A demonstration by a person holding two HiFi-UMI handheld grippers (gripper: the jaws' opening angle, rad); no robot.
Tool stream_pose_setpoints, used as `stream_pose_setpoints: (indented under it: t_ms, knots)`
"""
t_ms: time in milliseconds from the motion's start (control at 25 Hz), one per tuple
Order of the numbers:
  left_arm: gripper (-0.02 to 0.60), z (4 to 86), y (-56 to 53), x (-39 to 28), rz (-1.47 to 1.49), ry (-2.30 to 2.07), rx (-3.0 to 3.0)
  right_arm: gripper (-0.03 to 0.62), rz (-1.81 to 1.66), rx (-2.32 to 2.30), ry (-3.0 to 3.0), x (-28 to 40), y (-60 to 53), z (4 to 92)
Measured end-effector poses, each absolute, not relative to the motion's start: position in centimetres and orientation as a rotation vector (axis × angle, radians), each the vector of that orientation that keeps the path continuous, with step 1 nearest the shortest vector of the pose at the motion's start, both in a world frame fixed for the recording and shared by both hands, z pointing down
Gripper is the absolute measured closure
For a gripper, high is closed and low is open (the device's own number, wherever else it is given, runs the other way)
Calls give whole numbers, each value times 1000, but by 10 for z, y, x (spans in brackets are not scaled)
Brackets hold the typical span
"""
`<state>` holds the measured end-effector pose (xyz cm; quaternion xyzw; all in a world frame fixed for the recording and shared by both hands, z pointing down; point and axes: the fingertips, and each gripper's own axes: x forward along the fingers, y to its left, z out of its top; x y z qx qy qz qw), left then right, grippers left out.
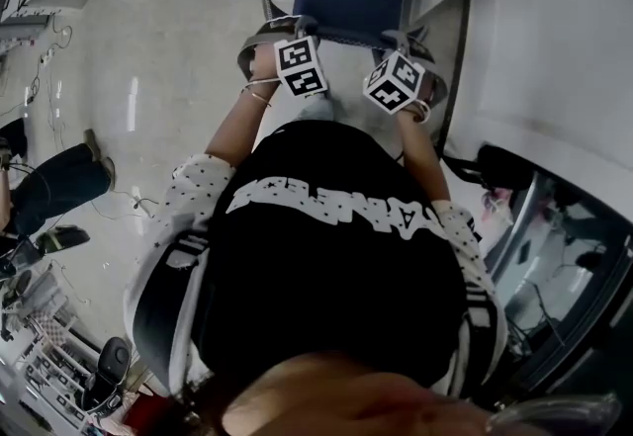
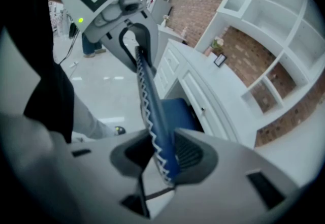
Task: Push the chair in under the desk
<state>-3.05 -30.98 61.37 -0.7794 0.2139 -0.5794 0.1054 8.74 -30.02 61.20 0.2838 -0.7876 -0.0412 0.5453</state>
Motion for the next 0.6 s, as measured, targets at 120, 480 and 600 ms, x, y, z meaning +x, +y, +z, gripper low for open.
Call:
stream_pose_setpoints:
  t_ms: [120, 480, 600]
  knots:
    - [457, 612, -316, -32, -1700, 635, -2297, 465, -94, 672, -1864, 85, -307, 611]
    - [457, 613, -329, -29, -1689, 617, -2311, 465, -96, 681, -1834, 87, -321, 612]
    - [456, 613, -333, -32, -1691, 611, -2317, 465, -94, 683, -1829, 85, -326, 613]
